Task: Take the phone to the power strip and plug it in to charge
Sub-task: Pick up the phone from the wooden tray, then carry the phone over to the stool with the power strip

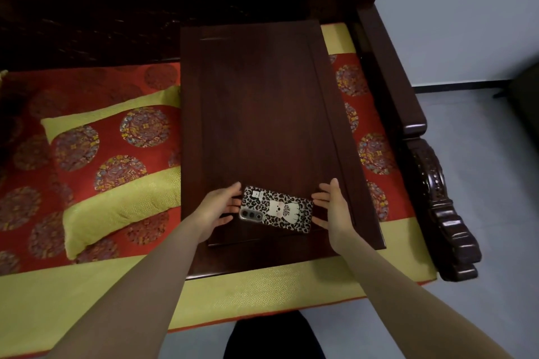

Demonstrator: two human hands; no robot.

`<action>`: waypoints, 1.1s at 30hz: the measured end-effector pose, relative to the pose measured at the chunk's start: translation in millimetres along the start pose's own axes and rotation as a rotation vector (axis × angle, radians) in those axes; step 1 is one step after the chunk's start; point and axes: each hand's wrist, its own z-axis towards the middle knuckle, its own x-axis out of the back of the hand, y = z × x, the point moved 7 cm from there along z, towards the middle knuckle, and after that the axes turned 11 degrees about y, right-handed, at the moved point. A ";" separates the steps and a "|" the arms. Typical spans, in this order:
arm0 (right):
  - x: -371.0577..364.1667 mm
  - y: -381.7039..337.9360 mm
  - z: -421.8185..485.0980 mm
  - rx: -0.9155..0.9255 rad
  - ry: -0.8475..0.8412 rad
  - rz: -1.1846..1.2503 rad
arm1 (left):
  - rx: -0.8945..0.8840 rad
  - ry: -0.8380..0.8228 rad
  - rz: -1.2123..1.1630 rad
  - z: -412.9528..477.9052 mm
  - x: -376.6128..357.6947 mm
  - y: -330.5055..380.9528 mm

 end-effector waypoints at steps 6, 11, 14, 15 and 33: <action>-12.8 0.9 -3.5 0.020 -0.108 -0.076 | -0.123 -0.013 0.045 -2.2 -9.8 -3.6; -37.1 -13.6 -31.6 0.607 -0.318 -0.699 | -0.098 -0.045 -0.111 -12.5 0.7 -12.2; -53.1 -25.0 -59.4 0.981 -0.349 -0.999 | -0.097 -0.041 -0.214 -22.2 17.5 -16.4; -58.5 -29.9 -68.1 1.055 -0.352 -1.032 | -0.098 -0.043 -0.252 -27.2 25.2 -17.4; -245.6 -25.3 -358.2 1.799 -0.980 -1.054 | -0.137 0.428 -0.905 -233.6 279.9 -163.4</action>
